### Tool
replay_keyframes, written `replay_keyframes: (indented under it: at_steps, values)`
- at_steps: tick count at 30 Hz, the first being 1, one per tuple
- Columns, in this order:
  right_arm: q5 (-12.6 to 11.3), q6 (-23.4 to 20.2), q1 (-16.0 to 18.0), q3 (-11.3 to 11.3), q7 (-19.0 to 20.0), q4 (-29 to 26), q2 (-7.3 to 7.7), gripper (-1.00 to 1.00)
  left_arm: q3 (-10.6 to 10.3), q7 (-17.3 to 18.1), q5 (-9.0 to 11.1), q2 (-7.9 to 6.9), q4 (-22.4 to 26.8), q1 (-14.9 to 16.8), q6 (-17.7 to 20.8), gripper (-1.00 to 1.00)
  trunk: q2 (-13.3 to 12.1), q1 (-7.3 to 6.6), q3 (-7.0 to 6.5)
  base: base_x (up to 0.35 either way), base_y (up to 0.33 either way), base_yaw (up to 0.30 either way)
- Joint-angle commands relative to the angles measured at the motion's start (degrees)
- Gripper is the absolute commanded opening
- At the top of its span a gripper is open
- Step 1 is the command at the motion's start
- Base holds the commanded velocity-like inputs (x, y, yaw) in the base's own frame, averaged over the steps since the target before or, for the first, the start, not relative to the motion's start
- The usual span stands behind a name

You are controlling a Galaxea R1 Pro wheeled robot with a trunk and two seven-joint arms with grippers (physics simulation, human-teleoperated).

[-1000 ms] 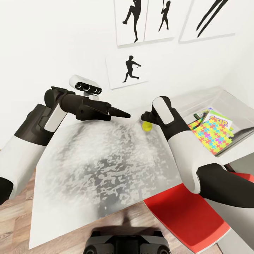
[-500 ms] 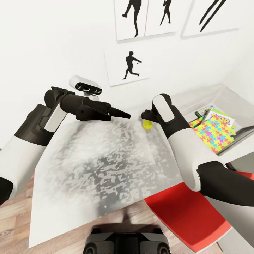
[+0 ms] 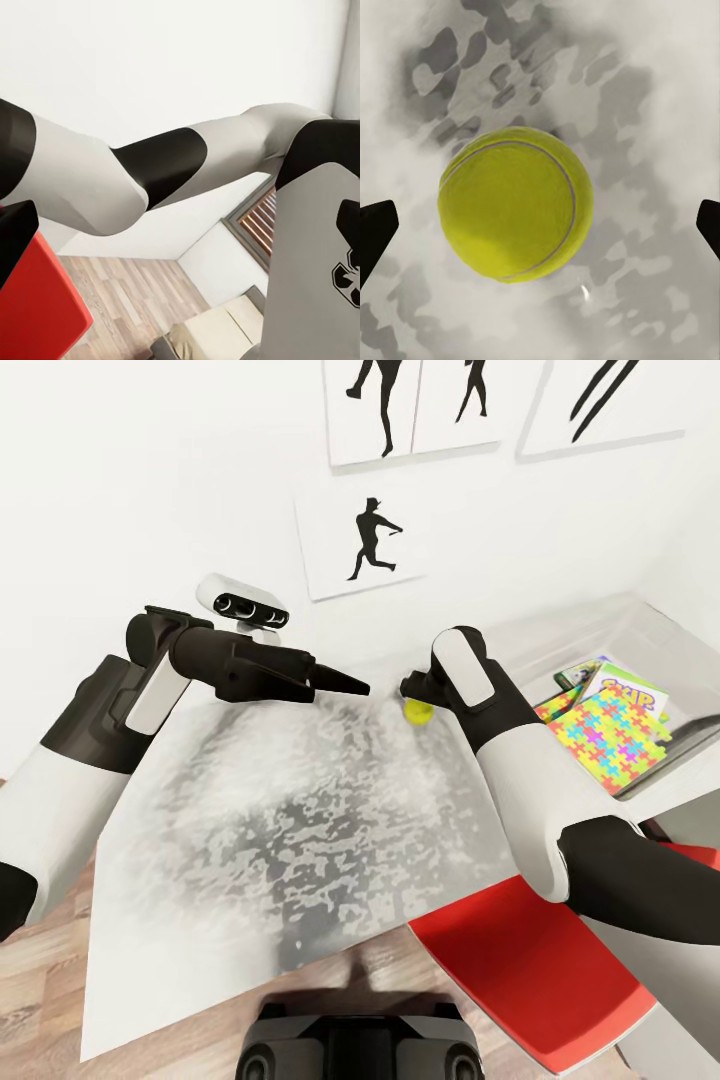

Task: Put all the toys in the child's room - the three board games (two on the bed and one on the table), the two jigsaw puzzles on the table, and the tennis ball on the table - inside the toy box on the table in the child's room.

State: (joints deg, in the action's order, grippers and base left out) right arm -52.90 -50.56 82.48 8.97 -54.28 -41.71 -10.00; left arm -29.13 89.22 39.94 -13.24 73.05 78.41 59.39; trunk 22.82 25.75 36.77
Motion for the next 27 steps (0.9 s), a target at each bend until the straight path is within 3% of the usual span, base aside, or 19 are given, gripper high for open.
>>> replay_keyframes:
  at_steps: [1,13,27]
  values:
    - [-0.5,-0.2,0.1,0.1,-0.6,0.0,0.0,1.0,-0.1,0.3,0.1,-0.09,0.0,0.1,0.6,1.0,0.1,0.03,0.08,0.0,0.0,0.0]
    - [-0.5,-0.2,0.1,0.1,-0.5,0.0,0.0,1.0,-0.1,0.3,0.1,-1.0,0.0,0.1,0.6,1.0,0.1,0.03,0.09,0.0,0.0,0.0]
    - [-0.4,-0.2,0.1,0.2,-0.5,-0.1,0.0,1.0,-0.2,0.3,0.1,-1.09,0.0,0.1,0.6,1.0,0.1,0.03,0.19,0.0,0.0,0.0]
